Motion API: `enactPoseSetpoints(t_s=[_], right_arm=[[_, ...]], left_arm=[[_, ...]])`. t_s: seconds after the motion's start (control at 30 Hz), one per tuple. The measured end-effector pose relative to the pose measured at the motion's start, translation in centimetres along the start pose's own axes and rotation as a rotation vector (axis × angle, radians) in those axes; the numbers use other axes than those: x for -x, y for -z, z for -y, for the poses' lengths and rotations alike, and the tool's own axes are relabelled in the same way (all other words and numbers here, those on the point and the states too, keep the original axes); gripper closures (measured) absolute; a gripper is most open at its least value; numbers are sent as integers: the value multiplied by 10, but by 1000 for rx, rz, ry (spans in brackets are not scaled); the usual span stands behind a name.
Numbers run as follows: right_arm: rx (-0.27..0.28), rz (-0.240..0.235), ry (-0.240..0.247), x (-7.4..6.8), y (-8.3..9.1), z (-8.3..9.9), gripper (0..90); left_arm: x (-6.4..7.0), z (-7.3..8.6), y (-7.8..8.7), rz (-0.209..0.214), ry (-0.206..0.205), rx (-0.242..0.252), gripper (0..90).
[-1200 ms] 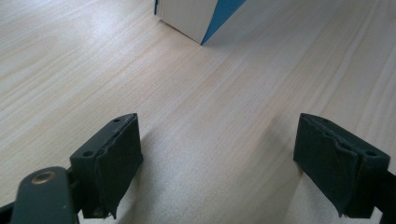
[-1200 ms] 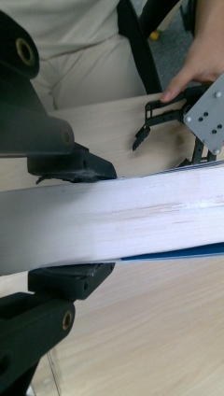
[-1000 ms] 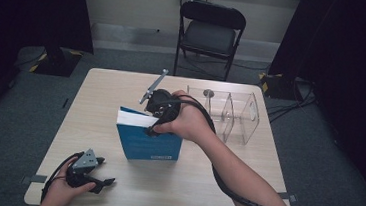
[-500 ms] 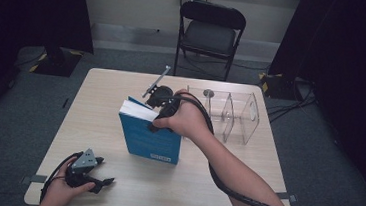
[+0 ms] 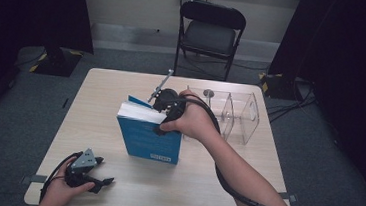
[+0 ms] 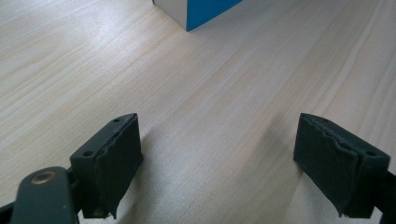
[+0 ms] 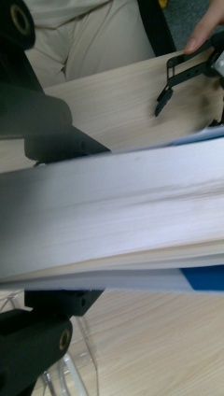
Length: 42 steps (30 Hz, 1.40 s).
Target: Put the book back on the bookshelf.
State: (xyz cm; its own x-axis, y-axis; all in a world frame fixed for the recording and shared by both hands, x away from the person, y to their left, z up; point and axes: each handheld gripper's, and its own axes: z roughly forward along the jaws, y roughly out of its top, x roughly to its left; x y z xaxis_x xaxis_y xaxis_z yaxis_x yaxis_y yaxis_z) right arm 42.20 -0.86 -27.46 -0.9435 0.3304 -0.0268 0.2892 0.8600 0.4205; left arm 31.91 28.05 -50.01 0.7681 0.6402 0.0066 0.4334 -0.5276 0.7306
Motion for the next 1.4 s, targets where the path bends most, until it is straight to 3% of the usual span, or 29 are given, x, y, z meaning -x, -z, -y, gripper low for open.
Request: enactPoseSetpoints(t_s=[0.53, 0.7, 0.87, 1.1, 1.4], right_arm=[[-48, -10, 5, 9, -8, 22, 380], [-57, -9, 15, 10, -14, 21, 367], [-86, -5, 37, 9, -20, 21, 400], [-91, -24, 32, 11, -21, 21, 442], [-117, -24, 48, 13, -21, 18, 393]], left_arm=[[0, 0, -1, 4, 2, 6, 146], [0, 0, -1, 5, 3, 6, 145], [0, 0, -1, 3, 1, 6, 145], [0, 0, 0, 5, 2, 3, 145], [0, 0, -1, 5, 3, 6, 145]])
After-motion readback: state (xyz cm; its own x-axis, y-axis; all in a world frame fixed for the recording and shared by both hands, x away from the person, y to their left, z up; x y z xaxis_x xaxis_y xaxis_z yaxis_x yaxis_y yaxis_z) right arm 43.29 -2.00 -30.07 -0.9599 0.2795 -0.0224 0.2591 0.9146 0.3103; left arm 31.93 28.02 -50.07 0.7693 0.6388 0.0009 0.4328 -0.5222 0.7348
